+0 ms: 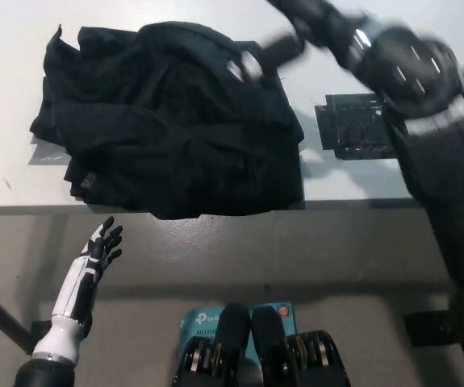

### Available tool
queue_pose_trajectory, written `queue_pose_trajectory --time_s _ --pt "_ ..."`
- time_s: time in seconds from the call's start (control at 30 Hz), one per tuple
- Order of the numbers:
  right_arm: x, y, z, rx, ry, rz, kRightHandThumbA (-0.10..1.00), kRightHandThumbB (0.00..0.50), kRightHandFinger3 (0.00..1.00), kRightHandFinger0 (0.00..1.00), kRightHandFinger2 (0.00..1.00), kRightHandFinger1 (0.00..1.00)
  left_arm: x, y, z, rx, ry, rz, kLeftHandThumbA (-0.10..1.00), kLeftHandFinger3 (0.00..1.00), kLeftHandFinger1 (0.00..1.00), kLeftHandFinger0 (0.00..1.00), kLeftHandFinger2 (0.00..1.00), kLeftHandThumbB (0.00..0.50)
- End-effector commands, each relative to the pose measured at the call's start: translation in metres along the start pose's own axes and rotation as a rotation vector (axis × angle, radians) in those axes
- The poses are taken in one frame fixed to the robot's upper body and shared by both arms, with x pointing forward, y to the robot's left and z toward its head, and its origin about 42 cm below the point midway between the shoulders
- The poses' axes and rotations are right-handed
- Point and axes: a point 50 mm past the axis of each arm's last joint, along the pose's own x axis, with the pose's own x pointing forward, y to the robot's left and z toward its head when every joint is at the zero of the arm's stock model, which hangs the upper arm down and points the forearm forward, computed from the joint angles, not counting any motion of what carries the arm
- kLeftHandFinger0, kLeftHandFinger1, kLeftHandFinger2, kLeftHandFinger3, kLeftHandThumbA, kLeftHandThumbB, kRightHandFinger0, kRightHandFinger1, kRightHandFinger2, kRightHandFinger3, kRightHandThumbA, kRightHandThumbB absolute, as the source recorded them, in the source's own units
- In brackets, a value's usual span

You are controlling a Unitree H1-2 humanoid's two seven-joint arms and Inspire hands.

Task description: The robot grabs the right edges of the black jacket on the table, and folds it in half

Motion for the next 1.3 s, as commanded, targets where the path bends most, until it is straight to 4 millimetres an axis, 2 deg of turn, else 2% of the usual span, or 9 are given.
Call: queue_pose_trajectory --time_s 0.0,0.17,0.4,0.5,0.63,0.8,0.97,1.1,1.27 --pt "-0.272 -0.001 0.072 -0.086 -0.323 -0.453 1.0 0.38 1.0 1.0 1.0 1.0 -0.026 0.01 -0.007 -0.002 -0.028 0.008 1.0 1.0 1.0 1.0 1.0 0.172" --pt "-0.291 0.042 0.053 0.124 -0.325 -0.497 1.0 0.365 1.0 1.0 1.0 1.0 -0.036 0.009 -0.014 -0.002 0.0 0.003 1.0 1.0 1.0 1.0 1.0 0.178" --pt "-0.304 0.071 0.032 0.246 -0.263 -0.508 1.0 0.4 1.0 1.0 1.0 1.0 -0.035 0.005 -0.015 -0.005 0.003 -0.008 1.0 1.0 1.0 1.0 1.0 0.185" --pt "-0.307 0.085 0.018 0.254 -0.178 -0.48 1.0 0.346 1.0 1.0 1.0 1.0 -0.034 0.007 -0.015 0.005 0.006 -0.011 1.0 1.0 1.0 1.0 1.0 0.191" --pt "-0.307 0.104 -0.005 0.326 -0.109 -0.457 1.0 0.329 1.0 1.0 1.0 1.0 -0.031 0.004 -0.014 -0.003 0.001 -0.014 1.0 1.0 1.0 1.0 1.0 0.187" --pt "-0.302 0.137 -0.078 0.492 0.078 -0.473 1.0 0.277 1.0 1.0 1.0 1.0 -0.03 0.004 -0.014 -0.003 -0.002 -0.013 1.0 1.0 1.0 1.0 1.0 0.188" --pt "-0.302 0.182 -0.151 0.67 0.274 -0.508 1.0 0.109 1.0 1.0 1.0 1.0 -0.035 0.002 -0.018 -0.012 0.008 -0.015 1.0 1.0 1.0 1.0 1.0 0.187" --pt "-0.303 0.204 -0.177 0.749 0.331 -0.517 1.0 0.141 1.0 1.0 1.0 1.0 -0.038 0.001 -0.021 -0.021 0.017 -0.015 1.0 1.0 1.0 1.0 1.0 0.206" --pt "-0.31 0.224 -0.199 0.736 0.432 -0.468 1.0 0.163 1.0 1.0 1.0 1.0 -0.042 0.003 -0.025 -0.009 0.03 -0.009 1.0 1.0 1.0 1.0 1.0 0.177"
